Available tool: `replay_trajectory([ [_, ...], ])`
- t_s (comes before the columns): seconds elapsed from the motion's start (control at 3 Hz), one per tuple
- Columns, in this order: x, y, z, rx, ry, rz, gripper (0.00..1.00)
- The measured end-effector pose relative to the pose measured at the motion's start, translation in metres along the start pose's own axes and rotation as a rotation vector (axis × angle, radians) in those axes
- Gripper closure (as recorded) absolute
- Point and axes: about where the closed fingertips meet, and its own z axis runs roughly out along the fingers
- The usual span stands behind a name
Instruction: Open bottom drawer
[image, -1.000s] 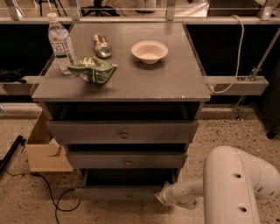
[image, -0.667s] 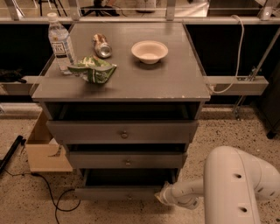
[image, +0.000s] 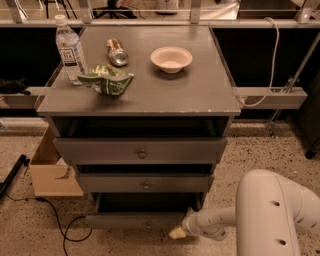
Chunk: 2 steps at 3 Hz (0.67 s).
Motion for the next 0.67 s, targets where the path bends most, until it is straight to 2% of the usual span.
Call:
replay_trajectory([
  [0.33,0.004,0.006,0.001,-0.014,-0.004,-0.009,0.0],
  [0.67,0.024,0.026,-0.001,-0.041,0.01,-0.021,0.0],
])
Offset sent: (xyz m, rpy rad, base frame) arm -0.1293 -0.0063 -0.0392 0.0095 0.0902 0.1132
